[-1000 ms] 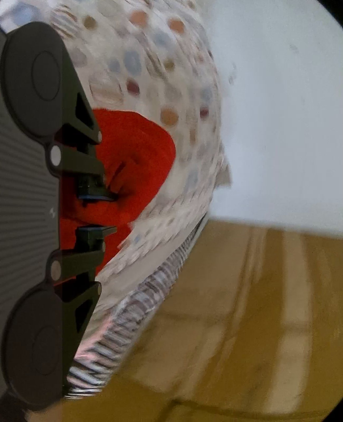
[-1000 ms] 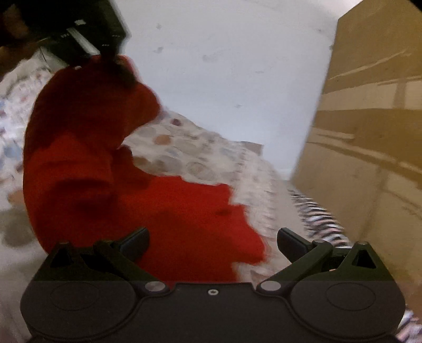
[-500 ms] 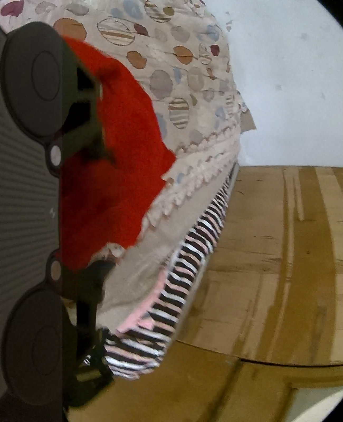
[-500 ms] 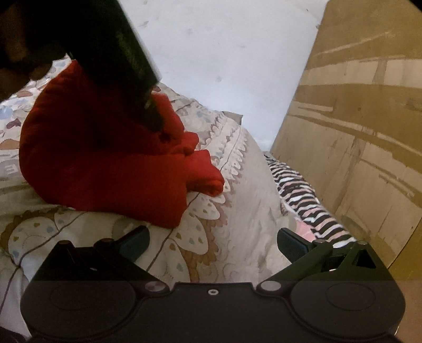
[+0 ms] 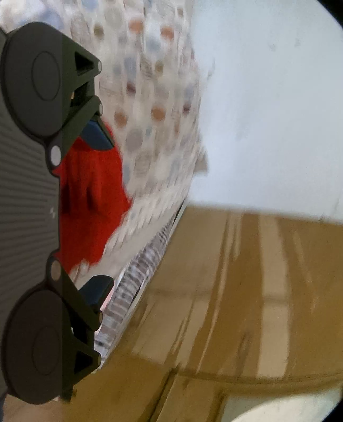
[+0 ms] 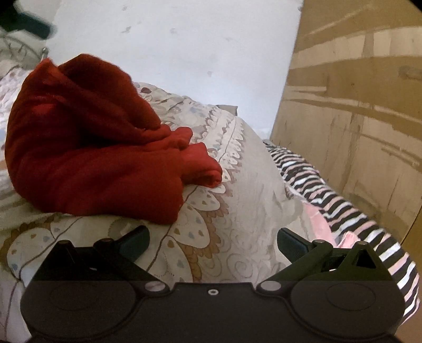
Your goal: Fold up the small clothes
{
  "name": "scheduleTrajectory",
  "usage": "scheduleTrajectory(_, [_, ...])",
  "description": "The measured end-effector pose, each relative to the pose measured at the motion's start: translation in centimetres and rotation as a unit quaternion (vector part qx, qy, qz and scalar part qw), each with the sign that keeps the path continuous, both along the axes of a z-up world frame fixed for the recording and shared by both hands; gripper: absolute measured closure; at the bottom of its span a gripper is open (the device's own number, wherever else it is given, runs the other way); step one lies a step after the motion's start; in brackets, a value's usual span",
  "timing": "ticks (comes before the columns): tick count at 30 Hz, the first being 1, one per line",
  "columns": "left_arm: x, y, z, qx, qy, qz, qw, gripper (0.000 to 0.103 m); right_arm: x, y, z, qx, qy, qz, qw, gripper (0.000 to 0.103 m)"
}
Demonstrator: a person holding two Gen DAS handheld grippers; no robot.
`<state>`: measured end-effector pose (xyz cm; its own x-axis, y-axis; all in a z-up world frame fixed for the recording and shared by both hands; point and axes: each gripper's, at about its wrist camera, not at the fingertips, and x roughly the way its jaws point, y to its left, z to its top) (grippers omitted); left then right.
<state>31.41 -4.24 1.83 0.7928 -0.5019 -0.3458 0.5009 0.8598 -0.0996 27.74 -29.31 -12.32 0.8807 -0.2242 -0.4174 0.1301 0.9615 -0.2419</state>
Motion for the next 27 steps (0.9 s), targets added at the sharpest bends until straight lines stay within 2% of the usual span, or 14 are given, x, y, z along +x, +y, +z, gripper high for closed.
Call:
scheduleTrajectory(2, [0.8,1.6,-0.9,0.003,0.010,0.040,0.9991,0.000,-0.1,-0.1,0.3,0.006,-0.001,-0.003,1.000,0.000])
scheduleTrajectory(4, [2.5,2.5,-2.3,0.021,0.054,0.062,0.9964,0.001,-0.3,-0.2,1.1,0.013,-0.018,-0.006,1.000,0.000])
scheduleTrajectory(7, [4.4,3.2,-4.3,0.023,0.097,0.058,0.9933,0.001,-1.1,-0.9,3.2,0.048,-0.067,-0.005,0.997,0.000])
scheduleTrajectory(10, [5.5,3.5,-5.7,0.010,0.116,0.041,0.9924,0.001,-0.7,-2.2,5.5,0.101,-0.095,0.007,0.990,0.000])
scheduleTrajectory(12, [5.6,3.7,-6.0,-0.001,0.109,0.032,0.9935,0.001,0.6,-3.3,6.8,0.159,-0.087,0.040,0.983,0.000])
scheduleTrajectory(13, [5.8,3.6,-6.2,-0.002,0.099,0.027,0.9947,0.001,1.6,-4.0,7.4,0.203,-0.078,0.062,0.974,0.000])
scheduleTrajectory(15, [5.8,3.2,-6.5,0.011,0.079,0.018,0.9966,0.001,3.8,-5.4,8.0,0.306,-0.052,0.113,0.944,0.000])
scheduleTrajectory(17, [5.4,2.6,-6.4,0.028,0.061,0.001,0.9978,0.010,6.5,-6.4,8.2,0.402,-0.024,0.159,0.901,0.000])
scheduleTrajectory(19, [5.4,2.1,-6.7,0.042,0.058,-0.017,0.9973,0.015,9.5,-6.6,8.1,0.465,0.015,0.182,0.866,0.000])
scheduleTrajectory(22, [5.1,1.4,-7.2,0.060,0.048,-0.022,0.9968,0.018,13.3,-6.2,7.2,0.530,0.090,0.184,0.823,0.000])
scheduleTrajectory(25, [4.8,1.2,-7.3,0.070,0.038,-0.021,0.9966,0.021,15.9,-5.1,5.1,0.572,0.191,0.145,0.785,0.000])
scheduleTrajectory(27, [4.7,1.3,-7.5,0.066,0.037,-0.023,0.9968,0.021,16.3,-5.0,3.7,0.616,0.201,0.148,0.748,0.000])
